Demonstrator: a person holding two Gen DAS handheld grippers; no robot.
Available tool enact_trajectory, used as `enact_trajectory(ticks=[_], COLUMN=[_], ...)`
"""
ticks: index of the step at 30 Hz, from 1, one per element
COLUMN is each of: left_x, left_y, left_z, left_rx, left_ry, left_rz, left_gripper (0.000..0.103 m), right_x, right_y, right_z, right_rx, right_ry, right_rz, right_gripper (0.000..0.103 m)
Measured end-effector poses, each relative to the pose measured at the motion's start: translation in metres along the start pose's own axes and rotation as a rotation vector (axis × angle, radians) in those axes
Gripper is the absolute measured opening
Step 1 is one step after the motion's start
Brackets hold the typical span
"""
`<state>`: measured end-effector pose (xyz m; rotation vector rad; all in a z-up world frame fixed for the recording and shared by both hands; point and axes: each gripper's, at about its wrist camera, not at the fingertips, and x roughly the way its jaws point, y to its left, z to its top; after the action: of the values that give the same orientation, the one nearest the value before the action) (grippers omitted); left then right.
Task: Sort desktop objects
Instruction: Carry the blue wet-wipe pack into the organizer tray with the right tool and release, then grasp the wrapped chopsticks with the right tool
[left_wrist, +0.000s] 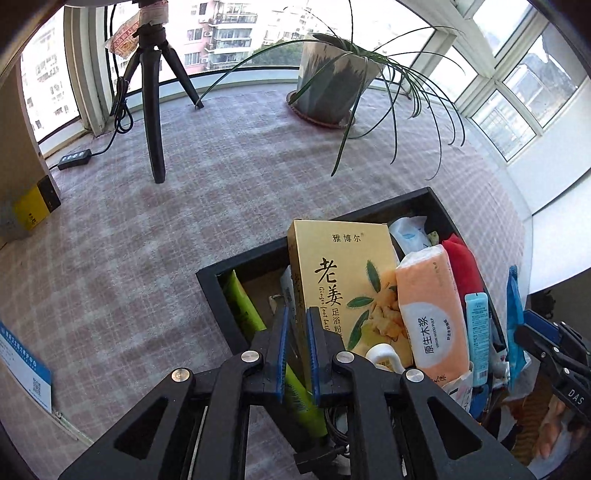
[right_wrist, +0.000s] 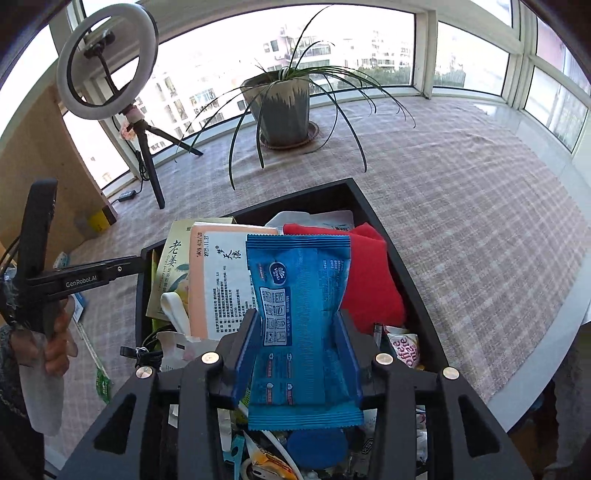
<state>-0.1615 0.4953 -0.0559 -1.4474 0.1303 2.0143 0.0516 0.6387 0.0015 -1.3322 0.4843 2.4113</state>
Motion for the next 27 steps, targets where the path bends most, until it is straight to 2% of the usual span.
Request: enact_trajectory(ticks=[9,14,19,24,27], left_x=[-0.019,-0.039,-0.064,-0.091,-0.104], left_y=[0.022,0.051,0.098,0.157,0.192], left_z=[-0.006,-0.022,-0.045,-0.073,-0.092], left_rx=[-0.029,-0.05,-0.111,-0.212,-0.29], left_ry=[-0.026,-0.047,-0.056,-0.068,-0.07], left_rz=[0.039,0.088,0.149,0.227,0.257], left_gripper=[0.01,0.01,0.01,0.011,0.021], right_x=[-0.004,0.003,0.014,0.03,0.041], right_y=[0.015,0.04,0.081,0.14,0.182], right_z=[0.009,0.016,0.026,0.036,0.039], right_rx=[-0.041,-0.085,-0.165,-0.273,-0.365], right_ry=[-0.013,-0.001,0.017,0.061,0.086], right_rz=[0.015,0.076,0.145,0.244,0.283], right_gripper=[0.04,0.04,0.04,0.04,0.04])
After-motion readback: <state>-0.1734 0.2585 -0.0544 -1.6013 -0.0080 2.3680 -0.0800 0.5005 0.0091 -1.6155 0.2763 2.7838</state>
